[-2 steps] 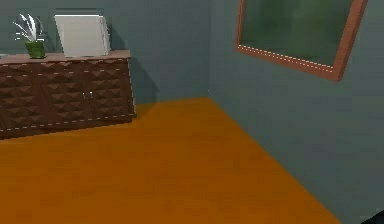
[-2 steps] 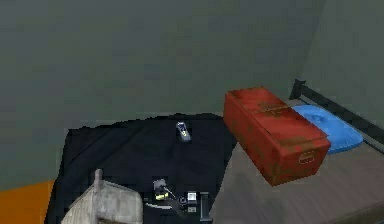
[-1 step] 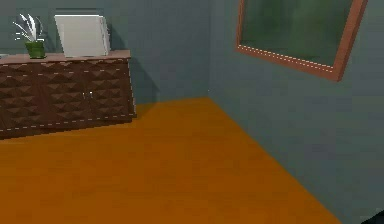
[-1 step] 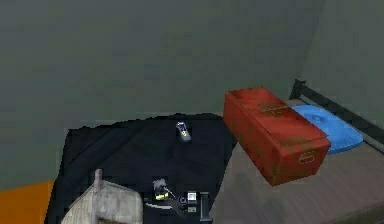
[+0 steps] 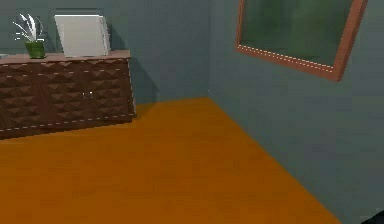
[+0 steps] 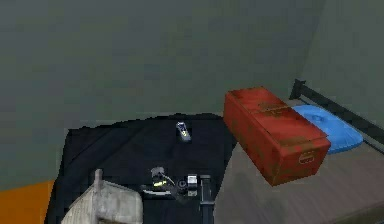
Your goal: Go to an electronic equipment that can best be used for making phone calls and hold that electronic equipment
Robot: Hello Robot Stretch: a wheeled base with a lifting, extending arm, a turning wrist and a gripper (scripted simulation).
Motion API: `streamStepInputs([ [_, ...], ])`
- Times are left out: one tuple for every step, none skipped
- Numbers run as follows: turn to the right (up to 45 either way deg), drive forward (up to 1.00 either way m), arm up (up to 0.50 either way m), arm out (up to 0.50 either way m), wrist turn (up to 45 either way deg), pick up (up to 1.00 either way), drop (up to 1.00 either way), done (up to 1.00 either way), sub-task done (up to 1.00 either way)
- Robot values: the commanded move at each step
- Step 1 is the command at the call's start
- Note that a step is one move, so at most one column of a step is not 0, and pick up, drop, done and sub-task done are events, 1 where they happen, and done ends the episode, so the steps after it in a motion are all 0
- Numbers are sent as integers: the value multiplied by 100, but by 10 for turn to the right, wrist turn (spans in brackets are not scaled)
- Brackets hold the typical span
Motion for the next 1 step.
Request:
streamStepInputs([
  [0,0,0,0,0,0,0,100,0],
])
